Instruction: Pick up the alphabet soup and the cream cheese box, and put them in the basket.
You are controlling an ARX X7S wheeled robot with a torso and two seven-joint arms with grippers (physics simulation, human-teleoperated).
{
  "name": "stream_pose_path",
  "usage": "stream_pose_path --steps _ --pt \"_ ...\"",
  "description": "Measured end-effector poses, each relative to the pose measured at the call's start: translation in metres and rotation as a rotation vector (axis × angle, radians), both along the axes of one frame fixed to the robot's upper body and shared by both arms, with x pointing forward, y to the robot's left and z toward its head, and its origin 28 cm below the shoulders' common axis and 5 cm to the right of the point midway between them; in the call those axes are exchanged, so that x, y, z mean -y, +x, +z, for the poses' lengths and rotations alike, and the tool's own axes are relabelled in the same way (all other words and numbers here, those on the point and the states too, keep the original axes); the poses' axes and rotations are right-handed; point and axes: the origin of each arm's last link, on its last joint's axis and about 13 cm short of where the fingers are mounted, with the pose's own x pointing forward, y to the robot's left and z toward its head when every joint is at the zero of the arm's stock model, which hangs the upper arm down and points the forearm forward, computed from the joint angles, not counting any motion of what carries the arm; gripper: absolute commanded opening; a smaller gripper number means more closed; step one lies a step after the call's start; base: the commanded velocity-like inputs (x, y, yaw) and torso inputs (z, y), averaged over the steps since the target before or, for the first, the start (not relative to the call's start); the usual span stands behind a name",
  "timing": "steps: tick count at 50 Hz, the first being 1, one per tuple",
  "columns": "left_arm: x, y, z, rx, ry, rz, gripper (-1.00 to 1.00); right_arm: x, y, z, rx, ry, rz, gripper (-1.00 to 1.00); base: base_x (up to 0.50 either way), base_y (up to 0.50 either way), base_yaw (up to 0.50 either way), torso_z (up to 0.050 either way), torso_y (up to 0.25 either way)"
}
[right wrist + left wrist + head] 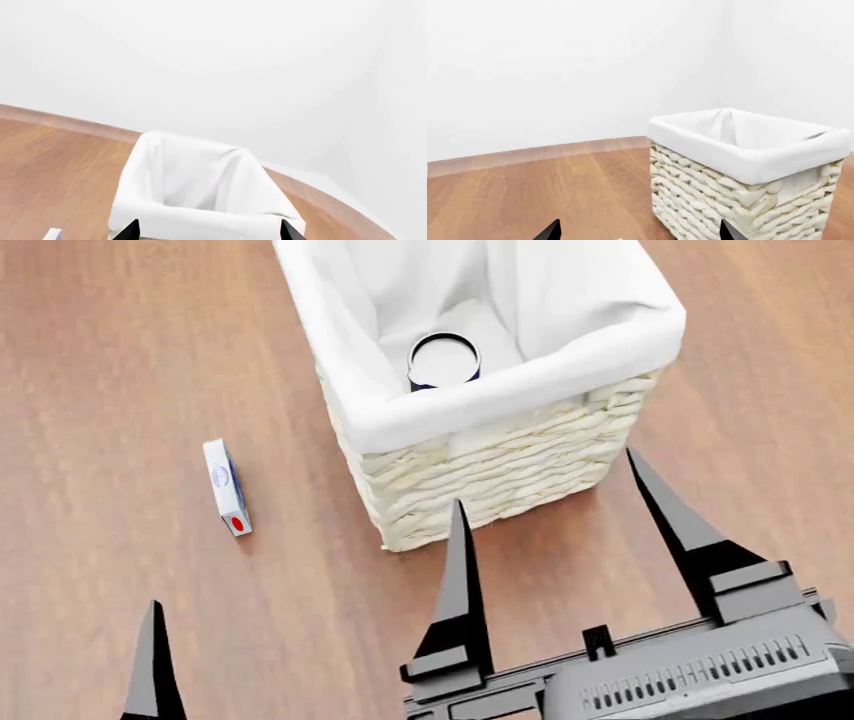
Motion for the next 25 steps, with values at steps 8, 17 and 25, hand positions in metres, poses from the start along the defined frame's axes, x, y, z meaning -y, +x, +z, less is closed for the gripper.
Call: stream_pose_path --steps 8,17,25 --pt "0.003 0.024 -0.015 -0.108 -0.032 -0.015 1.00 0.000 -0.003 -0.011 -0.016 0.014 0.004 1.00 0.00 0.00 0.00 0.000 0.000" --pt "0.007 0.052 -0.020 -0.178 -0.056 -0.041 1.00 -0.001 -0.004 -0.018 -0.028 0.022 0.008 1.00 0.00 0.00 0.00 0.000 0.000" --pt "0.011 0.077 -0.018 -0.209 -0.070 -0.056 1.00 -0.002 -0.006 -0.021 -0.034 0.025 0.011 1.00 0.00 0.00 0.00 0.000 0.000"
